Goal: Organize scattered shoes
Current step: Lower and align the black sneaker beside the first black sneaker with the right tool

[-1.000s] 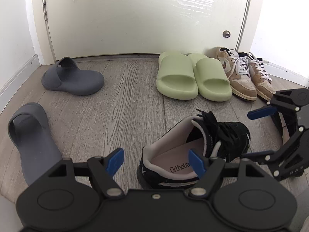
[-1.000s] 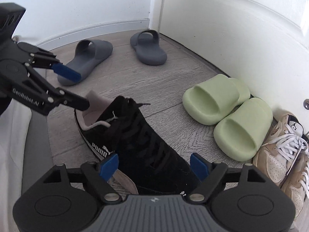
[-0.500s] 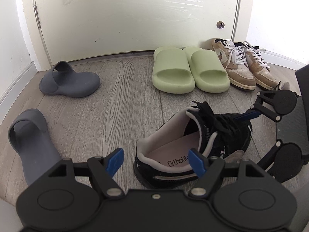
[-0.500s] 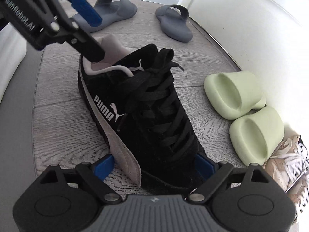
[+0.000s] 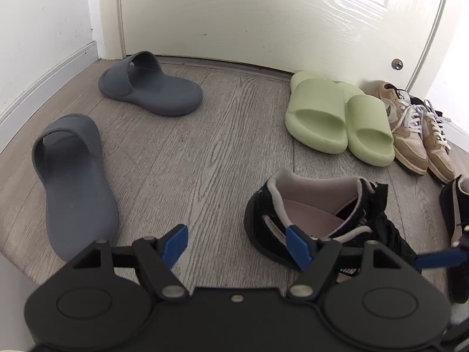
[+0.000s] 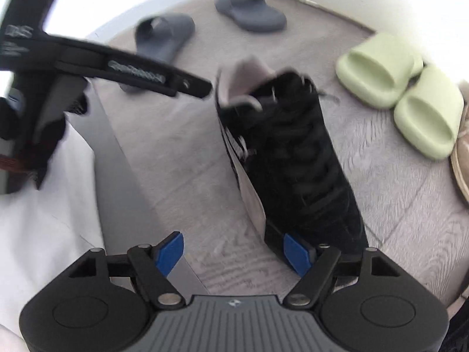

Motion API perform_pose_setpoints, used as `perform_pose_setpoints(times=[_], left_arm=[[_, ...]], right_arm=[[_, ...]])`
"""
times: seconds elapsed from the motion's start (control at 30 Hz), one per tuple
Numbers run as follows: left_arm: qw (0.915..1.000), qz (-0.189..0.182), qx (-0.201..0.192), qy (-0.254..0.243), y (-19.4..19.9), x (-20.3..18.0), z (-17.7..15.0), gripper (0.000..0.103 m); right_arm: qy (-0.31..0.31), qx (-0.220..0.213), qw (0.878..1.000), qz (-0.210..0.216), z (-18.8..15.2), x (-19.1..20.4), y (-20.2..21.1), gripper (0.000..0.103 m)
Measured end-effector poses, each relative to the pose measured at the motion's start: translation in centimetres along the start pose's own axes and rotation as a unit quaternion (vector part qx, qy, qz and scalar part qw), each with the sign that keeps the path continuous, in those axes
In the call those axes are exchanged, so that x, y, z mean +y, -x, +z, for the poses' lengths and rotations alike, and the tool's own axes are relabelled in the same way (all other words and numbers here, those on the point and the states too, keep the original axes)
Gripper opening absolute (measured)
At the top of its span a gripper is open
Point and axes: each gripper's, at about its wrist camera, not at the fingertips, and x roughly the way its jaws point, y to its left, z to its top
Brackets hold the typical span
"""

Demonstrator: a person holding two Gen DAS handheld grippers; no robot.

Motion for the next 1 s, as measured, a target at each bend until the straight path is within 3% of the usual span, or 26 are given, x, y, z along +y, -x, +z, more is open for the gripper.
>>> perform_pose_setpoints(times=[0.07,0.17,0.23,0.37,0.5,0.63,0.8,0.87,0.97,1.0], left_arm=[[1.0,-0.001,-0.001,0.01,0.0,0.2,0.1,0.074],[0.9998,0.001,-0.006,0.018,0.0,0.3,0.3,0.074],[0.9999,0.003,-0.008,0.014,-0.1,0.2,0.3,0.074],[0.9999,0.005,-0.002,0.013,-0.3,0.2,0.3,0.074],[1.0,0.005,-0.001,0.007,-0.5,0.0,0.2,0.074],[1.0,0.005,-0.003,0.003,-0.5,-0.1,0.1,0.074],[1.0,0.004,-0.004,0.006,-0.4,0.0,0.1,0.074],[1.0,0.005,-0.004,0.006,-0.4,0.0,0.1,0.074],[0.9999,0.006,-0.005,0.008,-0.5,0.1,0.1,0.074],[0.9999,0.006,-0.005,0.009,-0.4,0.1,0.1,0.074]], right_arm=[[-0.047,-0.048,0.997,-0.025,1.1,-1.7,1.6,0.078],[-0.042,-0.095,0.991,-0.086,2.1,-2.8,2.3,0.078],[-0.006,-0.083,0.994,-0.073,3.2,-2.7,1.2,0.078],[-0.041,-0.09,0.995,0.005,4.2,-3.7,-0.2,0.077],[-0.004,-0.099,0.995,0.032,4.8,-2.6,-2.3,0.079],[0.101,-0.106,0.989,0.007,4.8,-1.2,-3.3,0.084],[0.125,-0.075,0.989,0.011,4.9,-1.5,-5.1,0.089],[0.166,-0.065,0.984,-0.012,4.2,-0.7,-6.5,0.091],[0.144,-0.063,0.987,-0.024,4.3,-0.5,-7.2,0.092],[0.128,-0.062,0.989,-0.035,4.6,-0.4,-7.1,0.087]])
